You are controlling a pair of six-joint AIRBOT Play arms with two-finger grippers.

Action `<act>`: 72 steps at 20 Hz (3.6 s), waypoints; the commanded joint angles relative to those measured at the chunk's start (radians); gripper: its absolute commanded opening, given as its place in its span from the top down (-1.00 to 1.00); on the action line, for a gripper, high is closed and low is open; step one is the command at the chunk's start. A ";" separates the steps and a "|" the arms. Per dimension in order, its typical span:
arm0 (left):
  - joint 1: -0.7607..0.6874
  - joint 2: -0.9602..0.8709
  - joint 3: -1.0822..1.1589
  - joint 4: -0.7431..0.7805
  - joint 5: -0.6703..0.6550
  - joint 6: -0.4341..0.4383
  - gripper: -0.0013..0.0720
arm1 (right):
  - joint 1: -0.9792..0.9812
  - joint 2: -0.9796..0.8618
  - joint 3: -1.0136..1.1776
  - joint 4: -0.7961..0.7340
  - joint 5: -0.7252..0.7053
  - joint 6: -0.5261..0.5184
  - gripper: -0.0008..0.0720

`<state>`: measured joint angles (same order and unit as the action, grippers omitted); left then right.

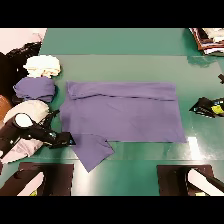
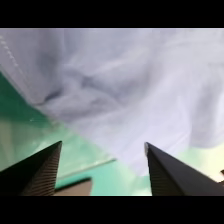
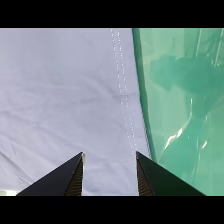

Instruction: Fold the shirts.

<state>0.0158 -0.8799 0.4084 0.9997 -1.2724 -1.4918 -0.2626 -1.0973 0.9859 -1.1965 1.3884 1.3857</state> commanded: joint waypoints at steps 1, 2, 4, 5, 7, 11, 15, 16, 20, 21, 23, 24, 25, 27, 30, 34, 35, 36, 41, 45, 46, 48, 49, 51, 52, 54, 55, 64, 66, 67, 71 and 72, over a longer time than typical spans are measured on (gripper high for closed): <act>0.000 0.011 -0.066 -0.068 0.100 -0.001 -0.70 | 0.008 0.015 -0.007 0.000 -0.002 0.000 -0.08; 0.000 0.011 -0.066 -0.068 0.134 -0.001 -0.70 | 0.012 0.015 -0.007 0.000 -0.002 0.000 -0.08; 0.000 0.011 -0.066 -0.072 0.196 -0.002 -0.70 | 0.015 0.015 -0.007 0.000 -0.001 0.000 -0.08; 0.000 0.011 -0.066 -0.083 0.216 -0.002 -0.37 | 0.015 0.015 -0.007 -0.002 0.006 0.000 -0.08; 0.000 0.011 -0.065 -0.115 0.248 0.000 0.70 | 0.014 0.015 -0.008 -0.027 0.019 -0.013 -0.08; 0.000 0.013 -0.045 -0.145 0.190 0.053 0.89 | -0.056 0.015 -0.099 -0.132 0.054 -0.019 -0.08; 0.000 0.013 -0.015 -0.149 0.162 0.090 0.89 | -0.225 -0.002 -0.273 -0.122 0.057 -0.052 -0.09; 0.000 0.013 -0.009 -0.151 0.175 0.090 0.89 | -0.258 -0.018 -0.308 -0.091 0.056 -0.055 -0.09; 0.000 0.012 0.000 -0.161 0.191 0.097 0.89 | -0.284 -0.085 -0.389 0.011 0.016 -0.104 -0.08; 0.000 0.012 0.000 -0.162 0.191 0.097 0.89 | -0.277 -0.099 -0.394 0.026 0.007 -0.104 -0.08; 0.000 0.012 0.000 -0.162 0.191 0.097 0.89 | -0.250 -0.115 -0.394 0.037 -0.014 -0.104 0.00; 0.000 0.012 0.000 -0.162 0.190 0.097 0.89 | -0.232 -0.114 -0.394 0.034 -0.029 -0.104 0.18; 0.000 0.012 0.000 -0.162 0.189 0.097 0.89 | -0.219 -0.113 -0.394 0.034 -0.043 -0.104 0.32; 0.000 0.013 0.000 -0.149 0.164 0.097 0.89 | -0.201 -0.112 -0.394 0.025 -0.042 -0.104 0.86; 0.000 0.015 0.000 -0.075 0.035 0.096 0.89 | -0.180 -0.058 -0.394 -0.038 0.006 -0.105 0.94; -0.081 0.154 -0.002 0.068 -0.075 -0.025 0.89 | -0.202 0.136 -0.395 -0.180 0.124 -0.105 0.94; -0.111 0.210 0.000 0.064 -0.097 -0.067 0.89 | -0.217 0.188 -0.395 -0.207 0.138 -0.104 0.94; -0.128 0.252 0.006 0.040 -0.121 -0.113 0.89 | -0.238 0.240 -0.393 -0.213 0.158 -0.103 0.94; -0.128 0.246 0.227 0.006 -0.016 -0.137 0.89 | -0.189 0.255 -0.241 -0.083 0.138 -0.040 0.94; -0.128 0.067 0.404 0.158 0.224 -0.124 0.89 | -0.023 0.053 -0.037 -0.079 0.026 0.014 0.94; -0.124 0.003 0.438 0.169 0.267 -0.124 0.89 | 0.013 -0.009 0.016 -0.079 0.008 0.023 0.94; -0.117 -0.154 0.515 0.169 0.338 -0.122 0.88 | 0.071 -0.142 0.126 -0.079 -0.024 0.055 0.94; -0.117 -0.237 0.556 0.166 0.357 -0.111 0.89 | 0.092 -0.208 0.183 -0.079 -0.035 0.073 0.94; -0.117 -0.389 0.636 0.146 0.368 -0.071 0.88 | 0.122 -0.321 0.286 -0.078 -0.041 0.083 0.94; -0.117 -0.454 0.674 0.143 0.377 -0.063 0.89 | 0.136 -0.370 0.333 -0.078 -0.047 0.083 0.94; -0.117 -0.561 0.745 0.144 0.407 -0.052 0.88 | 0.155 -0.458 0.418 -0.078 -0.053 0.084 0.94; -0.117 -0.602 0.781 0.145 0.413 -0.052 0.88 | 0.155 -0.498 0.460 -0.076 -0.047 0.084 0.94; -0.117 -0.648 0.931 0.145 0.393 -0.053 -0.89 | 0.038 -0.642 0.622 0.158 0.051 -0.021 -0.09; -0.117 -0.647 0.951 0.145 0.373 -0.052 -0.69 | 0.002 -0.642 0.622 0.155 0.118 -0.048 -0.47; -0.117 -0.646 0.961 0.145 0.360 -0.052 -0.67 | -0.018 -0.642 0.616 0.155 0.143 -0.053 -0.65; -0.118 -0.646 0.971 0.080 0.295 -0.050 0.19 | -0.077 -0.642 0.484 0.159 0.145 -0.082 -0.64; -0.118 -0.646 0.971 0.060 0.290 -0.031 0.88 | -0.079 -0.642 0.436 0.159 0.126 -0.108 -0.64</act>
<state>-0.1017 -1.5253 1.3708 1.1091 -0.9417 -1.5421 -0.3134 -1.7378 1.5085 -1.0462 1.5124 1.3270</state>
